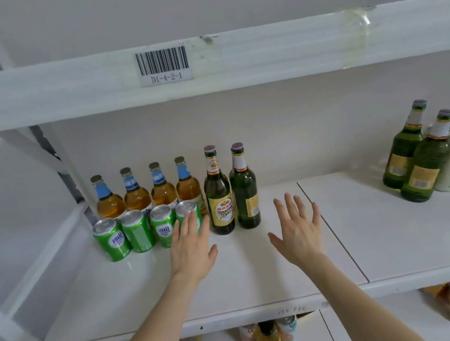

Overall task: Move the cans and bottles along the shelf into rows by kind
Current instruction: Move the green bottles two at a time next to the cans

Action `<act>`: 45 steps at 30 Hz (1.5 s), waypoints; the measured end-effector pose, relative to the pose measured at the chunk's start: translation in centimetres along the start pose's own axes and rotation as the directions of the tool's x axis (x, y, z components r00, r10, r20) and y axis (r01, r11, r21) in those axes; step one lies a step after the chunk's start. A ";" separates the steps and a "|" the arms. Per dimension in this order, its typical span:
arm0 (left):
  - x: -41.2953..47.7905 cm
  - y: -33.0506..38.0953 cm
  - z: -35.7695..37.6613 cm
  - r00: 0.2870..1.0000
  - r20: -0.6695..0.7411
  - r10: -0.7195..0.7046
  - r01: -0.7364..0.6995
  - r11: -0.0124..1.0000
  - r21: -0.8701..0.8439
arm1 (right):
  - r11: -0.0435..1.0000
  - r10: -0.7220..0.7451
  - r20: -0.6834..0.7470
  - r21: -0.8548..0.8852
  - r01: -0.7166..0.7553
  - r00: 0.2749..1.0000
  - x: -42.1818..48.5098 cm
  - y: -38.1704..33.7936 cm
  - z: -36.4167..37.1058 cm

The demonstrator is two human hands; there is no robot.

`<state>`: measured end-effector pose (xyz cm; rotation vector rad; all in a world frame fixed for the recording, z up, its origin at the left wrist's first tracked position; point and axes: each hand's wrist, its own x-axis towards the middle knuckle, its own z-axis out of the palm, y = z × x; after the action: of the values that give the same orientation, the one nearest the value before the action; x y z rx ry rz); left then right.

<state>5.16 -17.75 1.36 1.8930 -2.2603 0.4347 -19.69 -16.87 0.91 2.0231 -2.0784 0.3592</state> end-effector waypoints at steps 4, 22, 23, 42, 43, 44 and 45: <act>1.8 -1.7 0.8 0.999 -0.021 0.024 -0.025 0.997 -0.070 | 0.999 0.028 -0.008 0.025 -0.028 1.000 1.3 -2.3 0.6; 11.3 -1.5 2.0 0.995 0.042 -0.085 0.093 0.790 -0.607 | 0.545 -0.047 0.215 0.824 -0.156 0.975 10.7 -2.2 1.6; 11.9 -1.7 1.8 0.994 0.087 -0.069 0.108 0.759 -0.642 | 0.479 -0.048 0.242 0.857 -0.190 0.969 11.2 -2.3 1.8; 13.3 -2.5 1.3 0.978 0.206 0.010 0.163 0.575 -0.801 | 0.031 -0.139 0.326 0.945 -0.324 0.935 11.2 -1.3 3.2; 13.1 -2.4 1.2 0.979 0.205 0.013 0.161 0.575 -0.802 | 0.021 -0.131 0.328 0.944 -0.328 0.935 10.8 -1.2 3.0; 12.9 -2.3 1.2 0.979 0.202 0.018 0.156 0.569 -0.807 | 0.009 -0.121 0.334 0.942 -0.336 0.935 10.5 -1.1 2.9; 12.6 -2.3 1.1 0.980 0.195 0.024 0.149 0.558 -0.816 | -0.005 -0.110 0.341 0.939 -0.344 0.934 10.1 -1.0 2.7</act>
<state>5.11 -30.25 4.46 1.4800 -1.8996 -0.7633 -18.99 -27.28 1.64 2.5681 -2.3995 2.4197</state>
